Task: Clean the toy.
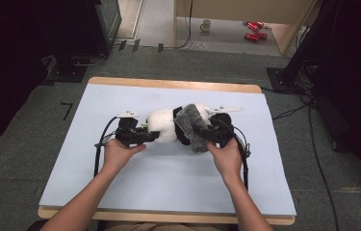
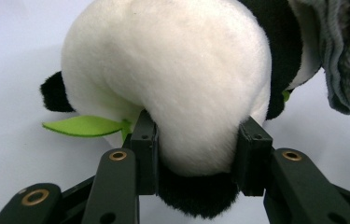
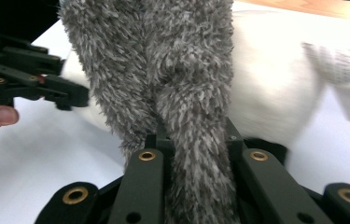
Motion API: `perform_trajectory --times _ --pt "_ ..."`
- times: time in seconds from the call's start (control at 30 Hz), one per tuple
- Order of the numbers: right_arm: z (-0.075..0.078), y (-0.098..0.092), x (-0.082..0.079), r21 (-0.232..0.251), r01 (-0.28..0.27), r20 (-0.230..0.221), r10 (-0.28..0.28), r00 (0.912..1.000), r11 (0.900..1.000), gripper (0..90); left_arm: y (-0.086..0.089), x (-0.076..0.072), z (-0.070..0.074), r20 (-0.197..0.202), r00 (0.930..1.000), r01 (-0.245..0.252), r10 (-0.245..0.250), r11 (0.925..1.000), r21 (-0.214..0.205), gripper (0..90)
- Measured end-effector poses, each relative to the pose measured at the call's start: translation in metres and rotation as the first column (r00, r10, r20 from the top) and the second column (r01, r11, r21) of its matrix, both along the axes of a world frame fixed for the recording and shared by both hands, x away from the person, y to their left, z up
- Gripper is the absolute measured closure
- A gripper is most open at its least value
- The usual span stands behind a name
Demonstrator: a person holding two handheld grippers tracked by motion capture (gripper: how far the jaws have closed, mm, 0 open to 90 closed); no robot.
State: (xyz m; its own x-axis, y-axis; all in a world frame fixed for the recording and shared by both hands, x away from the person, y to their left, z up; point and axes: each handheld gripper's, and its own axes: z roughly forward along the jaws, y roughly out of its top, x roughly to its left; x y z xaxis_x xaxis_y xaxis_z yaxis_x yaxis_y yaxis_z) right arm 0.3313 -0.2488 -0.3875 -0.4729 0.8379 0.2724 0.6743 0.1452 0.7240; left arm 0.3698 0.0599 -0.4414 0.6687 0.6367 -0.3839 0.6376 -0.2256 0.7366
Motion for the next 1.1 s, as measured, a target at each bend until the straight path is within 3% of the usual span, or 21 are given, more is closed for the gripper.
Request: perform_trajectory --times 0.47,0.63,0.77,0.87,1.0,1.1 --pt "-0.006 -0.035 0.005 -0.020 0.114 -0.010 -0.115 0.9934 0.9932 77.5 0.000 0.000 -0.001 0.011 0.9997 0.020 -0.020 0.9998 -0.001 59.8" --pt "0.006 -0.050 0.001 0.008 0.157 0.008 -0.157 0.9876 0.9876 77.5 0.005 -0.001 0.002 -0.009 0.9996 0.028 -0.028 0.9989 -0.039 60.9" --pt "0.027 -0.047 -0.010 0.046 0.119 0.050 -0.122 0.9913 0.9918 77.4 0.005 -0.007 0.008 -0.012 0.9993 0.035 -0.035 0.9990 -0.029 61.0" --pt "0.032 -0.038 -0.016 0.055 0.072 0.048 -0.075 0.9961 0.9959 77.3 0.006 -0.014 0.014 -0.019 0.9988 0.044 -0.045 0.9983 -0.038 61.0" --pt "0.024 -0.023 -0.016 0.042 0.009 0.005 -0.010 0.9999 0.9991 77.2 0.003 -0.022 0.015 -0.017 0.9980 0.060 -0.061 0.9978 -0.027 60.6" --pt "0.015 -0.020 -0.012 0.030 0.017 -0.009 -0.017 0.9998 0.9994 77.1 0.002 -0.020 0.008 -0.025 0.9977 0.063 -0.063 0.9979 -0.014 59.3"
